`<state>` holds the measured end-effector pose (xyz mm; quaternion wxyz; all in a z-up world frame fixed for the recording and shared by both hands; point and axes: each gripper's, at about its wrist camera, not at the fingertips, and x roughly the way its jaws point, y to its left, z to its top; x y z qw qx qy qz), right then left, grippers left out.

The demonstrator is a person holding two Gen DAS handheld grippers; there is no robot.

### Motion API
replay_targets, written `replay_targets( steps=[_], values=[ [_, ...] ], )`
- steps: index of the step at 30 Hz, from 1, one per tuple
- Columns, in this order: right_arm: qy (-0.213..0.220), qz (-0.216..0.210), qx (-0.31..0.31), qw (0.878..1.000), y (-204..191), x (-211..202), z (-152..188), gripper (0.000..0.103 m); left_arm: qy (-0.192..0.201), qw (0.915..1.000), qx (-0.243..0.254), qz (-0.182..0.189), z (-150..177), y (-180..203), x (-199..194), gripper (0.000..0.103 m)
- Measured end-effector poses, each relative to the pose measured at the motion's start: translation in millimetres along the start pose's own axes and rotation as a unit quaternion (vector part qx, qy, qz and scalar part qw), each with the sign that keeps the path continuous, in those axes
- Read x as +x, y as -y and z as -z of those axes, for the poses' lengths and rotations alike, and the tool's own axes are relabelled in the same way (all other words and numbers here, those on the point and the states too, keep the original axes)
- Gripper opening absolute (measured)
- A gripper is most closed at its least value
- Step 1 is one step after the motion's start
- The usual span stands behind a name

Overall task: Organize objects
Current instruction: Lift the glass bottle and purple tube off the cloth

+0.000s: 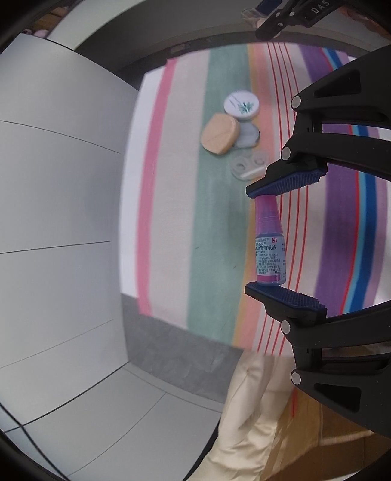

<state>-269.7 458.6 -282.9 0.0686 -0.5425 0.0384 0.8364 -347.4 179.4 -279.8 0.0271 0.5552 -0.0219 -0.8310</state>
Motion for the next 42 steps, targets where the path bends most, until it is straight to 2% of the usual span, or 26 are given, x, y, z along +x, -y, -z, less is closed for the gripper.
replay_targets(
  steps=[8,15,17,24,27,29,35,42],
  values=[
    [0.034,0.001,-0.007,0.999,-9,-82,-23,0.066,0.037,0.999,-0.02,0.016,-25,-12,-87,0.058],
    [0.069,0.002,-0.007,0.998,-10,-163,-52,0.066,0.087,0.9959,-0.022,0.014,-40,-19,-167,0.058],
    [0.087,0.012,-0.01,0.996,-10,-189,-59,0.066,0.093,0.9952,-0.024,0.016,-42,-21,-184,0.058],
    [0.126,-0.003,-0.01,0.992,-8,-256,-67,0.066,0.126,0.9905,-0.041,0.036,-50,-36,-246,0.058],
    [0.157,-0.003,-0.006,0.988,0,-284,-64,0.066,0.134,0.9892,-0.048,0.037,-46,-45,-261,0.058],
    [0.162,-0.003,-0.001,0.987,6,-295,-63,0.066,0.132,0.9892,-0.052,0.035,-44,-49,-265,0.058],
    [0.178,0.013,0.014,0.984,20,-310,-58,0.066,0.143,0.9884,-0.048,0.021,-38,-45,-271,0.058],
    [0.179,0.02,0.02,0.984,26,-315,-49,0.066,0.148,0.988,-0.037,0.024,-32,-39,-279,0.058]
  ],
)
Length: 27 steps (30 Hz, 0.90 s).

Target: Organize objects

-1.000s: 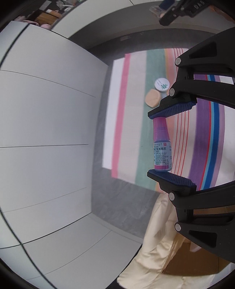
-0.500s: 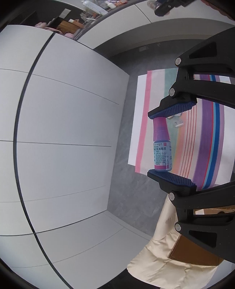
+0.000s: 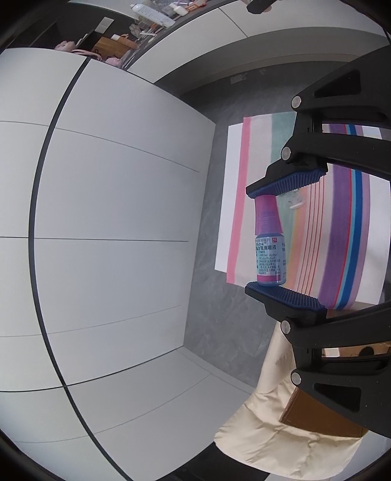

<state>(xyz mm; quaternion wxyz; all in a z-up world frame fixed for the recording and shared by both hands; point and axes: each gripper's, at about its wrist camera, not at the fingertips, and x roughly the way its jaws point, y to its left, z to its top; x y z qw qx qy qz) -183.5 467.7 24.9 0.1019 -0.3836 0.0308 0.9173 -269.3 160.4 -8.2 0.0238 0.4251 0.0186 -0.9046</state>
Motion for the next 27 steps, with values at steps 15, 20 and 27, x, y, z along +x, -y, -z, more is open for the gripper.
replay_targets(
  steps=[15,20,27],
  values=[
    [-0.019,-0.003,-0.011,1.0,-6,-2,53,0.066,0.018,0.9996,0.024,0.003,53,0,-40,0.058],
    [-0.037,-0.007,-0.014,0.999,-8,-2,81,0.066,0.018,0.9989,0.043,0.004,82,10,-54,0.058],
    [-0.039,-0.003,-0.008,0.999,-9,-27,141,0.066,0.02,0.9976,0.066,0.006,140,22,-79,0.058]
  ],
)
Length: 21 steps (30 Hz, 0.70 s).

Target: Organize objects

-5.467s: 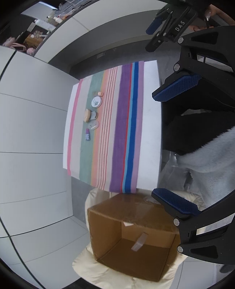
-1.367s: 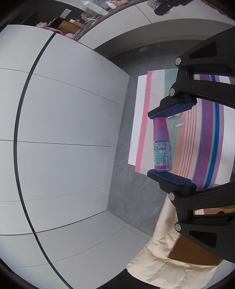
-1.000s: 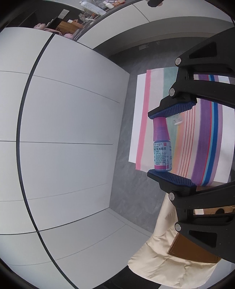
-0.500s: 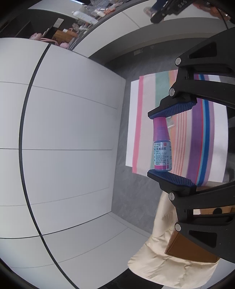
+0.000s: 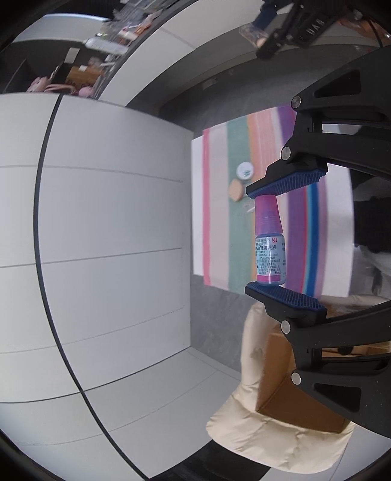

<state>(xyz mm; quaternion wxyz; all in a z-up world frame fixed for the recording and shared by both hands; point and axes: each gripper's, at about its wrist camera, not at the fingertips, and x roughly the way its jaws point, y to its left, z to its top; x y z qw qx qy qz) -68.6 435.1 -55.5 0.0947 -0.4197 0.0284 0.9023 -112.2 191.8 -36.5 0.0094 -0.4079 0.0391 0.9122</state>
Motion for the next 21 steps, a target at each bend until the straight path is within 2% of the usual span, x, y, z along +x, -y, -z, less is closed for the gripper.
replay_targets(
  steps=[10,13,21],
  values=[
    [-0.027,-0.037,-0.005,0.999,-3,-33,87,0.066,0.006,0.9996,0.011,0.024,57,3,-44,0.058],
    [-0.033,-0.037,-0.003,0.999,1,-43,109,0.066,0.003,0.9996,-0.01,0.028,73,-5,-50,0.058],
    [-0.038,-0.04,-0.002,0.998,18,-66,148,0.066,-0.035,0.9982,-0.042,0.023,117,-29,-47,0.058]
  ],
)
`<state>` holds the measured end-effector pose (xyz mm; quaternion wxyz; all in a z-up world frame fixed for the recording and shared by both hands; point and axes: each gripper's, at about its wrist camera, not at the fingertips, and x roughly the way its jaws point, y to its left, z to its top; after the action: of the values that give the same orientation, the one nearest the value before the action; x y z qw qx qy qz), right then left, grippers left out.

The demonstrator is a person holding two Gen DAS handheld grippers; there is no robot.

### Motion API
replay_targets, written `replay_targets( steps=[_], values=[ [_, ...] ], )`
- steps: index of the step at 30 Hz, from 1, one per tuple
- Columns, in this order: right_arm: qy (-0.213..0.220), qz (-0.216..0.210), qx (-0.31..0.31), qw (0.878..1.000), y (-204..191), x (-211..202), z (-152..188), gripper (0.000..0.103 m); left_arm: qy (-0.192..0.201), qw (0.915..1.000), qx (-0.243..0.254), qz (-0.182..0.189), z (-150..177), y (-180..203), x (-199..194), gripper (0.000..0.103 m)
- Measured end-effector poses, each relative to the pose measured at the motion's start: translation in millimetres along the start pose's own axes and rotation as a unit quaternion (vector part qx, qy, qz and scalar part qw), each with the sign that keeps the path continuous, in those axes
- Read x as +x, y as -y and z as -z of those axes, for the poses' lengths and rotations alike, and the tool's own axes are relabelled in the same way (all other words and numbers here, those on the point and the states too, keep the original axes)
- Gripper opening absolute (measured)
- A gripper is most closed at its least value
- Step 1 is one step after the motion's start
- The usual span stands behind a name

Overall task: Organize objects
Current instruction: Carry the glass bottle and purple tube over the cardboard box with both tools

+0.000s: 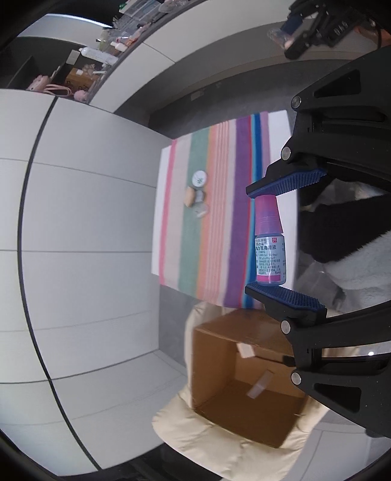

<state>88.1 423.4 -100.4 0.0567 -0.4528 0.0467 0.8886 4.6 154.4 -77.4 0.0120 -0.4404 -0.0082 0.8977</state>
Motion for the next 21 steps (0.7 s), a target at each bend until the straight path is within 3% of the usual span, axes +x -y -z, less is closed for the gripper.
replay_targets(
  steps=[6,12,21],
  values=[
    [0.002,0.003,-0.004,1.0,0,-13,11,0.066,-0.013,0.9999,-0.006,0.002,16,-10,-4,0.058],
    [-0.005,-0.007,-0.015,1.0,-9,-16,21,0.066,-0.001,1.0,0.002,0.002,19,-9,-15,0.058],
    [-0.013,0.005,-0.007,1.0,-5,-11,23,0.067,-0.017,0.9997,0.007,0.012,20,-6,-7,0.058]
  ],
)
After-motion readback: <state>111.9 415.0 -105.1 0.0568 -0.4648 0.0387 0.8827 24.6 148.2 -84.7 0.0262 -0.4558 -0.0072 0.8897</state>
